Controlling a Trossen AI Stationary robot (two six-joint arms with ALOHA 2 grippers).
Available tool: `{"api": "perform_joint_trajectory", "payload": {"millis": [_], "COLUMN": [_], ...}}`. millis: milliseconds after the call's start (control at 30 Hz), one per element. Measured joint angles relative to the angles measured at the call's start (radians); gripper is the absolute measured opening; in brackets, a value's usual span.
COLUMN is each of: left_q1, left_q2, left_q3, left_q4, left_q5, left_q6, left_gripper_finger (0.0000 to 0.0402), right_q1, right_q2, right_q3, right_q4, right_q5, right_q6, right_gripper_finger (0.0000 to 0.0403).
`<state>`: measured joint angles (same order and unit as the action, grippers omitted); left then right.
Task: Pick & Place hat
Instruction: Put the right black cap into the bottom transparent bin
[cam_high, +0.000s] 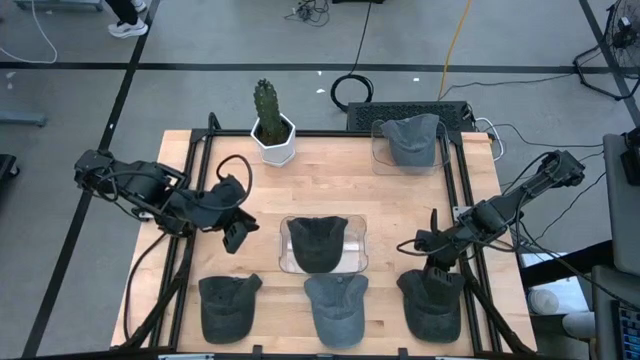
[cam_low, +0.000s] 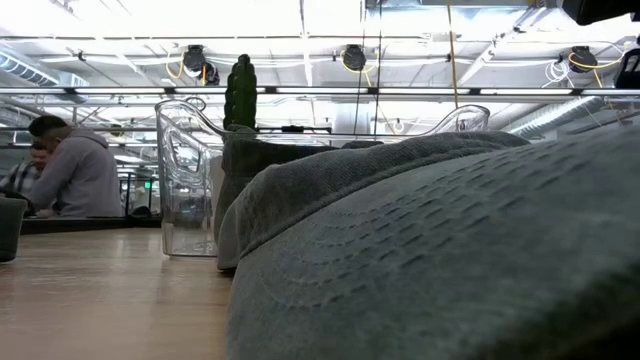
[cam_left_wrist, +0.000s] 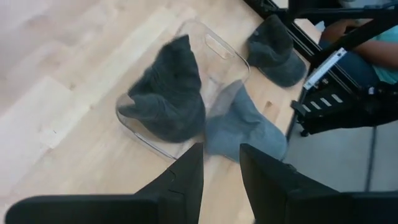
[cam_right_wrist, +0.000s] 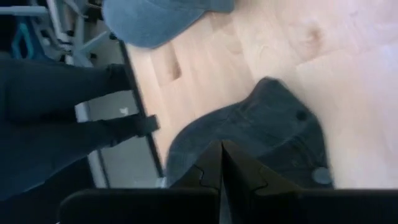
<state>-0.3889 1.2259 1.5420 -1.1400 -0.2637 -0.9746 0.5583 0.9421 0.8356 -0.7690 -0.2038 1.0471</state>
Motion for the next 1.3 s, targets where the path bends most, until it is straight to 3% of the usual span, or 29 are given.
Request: {"api": "perform_joint_trajectory", "payload": {"millis": [167,367,567,733,967,1100,1300], "left_q1": [0.008,0.015,0.015,0.014,-0.030,-0.084,-0.113], "left_q2": [0.000,0.000,0.000,0.000,0.000,0.012,0.011], "left_q3": [0.000,0.000,0.000,0.000,0.000,0.000,0.000], "left_q4": [0.000,-0.001,-0.011,-0.058,-0.080,-0.103,-0.068], "left_q5": [-0.024,0.058,0.072,0.180,0.197,0.239,0.196], "left_q6": [0.082,0.129,0.124,0.102,0.126,0.128,0.058], "left_gripper_finger": [0.0113,0.0113,0.0113,0.0113,0.0113,0.0113,0.0113], "right_q1": [0.000,0.000,0.000,0.000,0.001,0.052,0.151], "right_q2": [0.000,0.000,0.000,0.000,0.000,0.003,0.050], "right_q3": [0.000,0.000,0.000,-0.020,-0.074,-0.101,-0.107], "right_q4": [0.002,0.065,0.092,0.126,0.209,0.260,0.266], "right_q5": [-0.009,-0.089,-0.085,-0.112,-0.142,-0.141,-0.147], "right_q6": [0.052,0.011,0.052,0.091,0.156,0.171,0.144], "right_gripper_finger": [0.0000,0.0002,0.0010,0.0020,0.0048,0.0077,0.0100]}}
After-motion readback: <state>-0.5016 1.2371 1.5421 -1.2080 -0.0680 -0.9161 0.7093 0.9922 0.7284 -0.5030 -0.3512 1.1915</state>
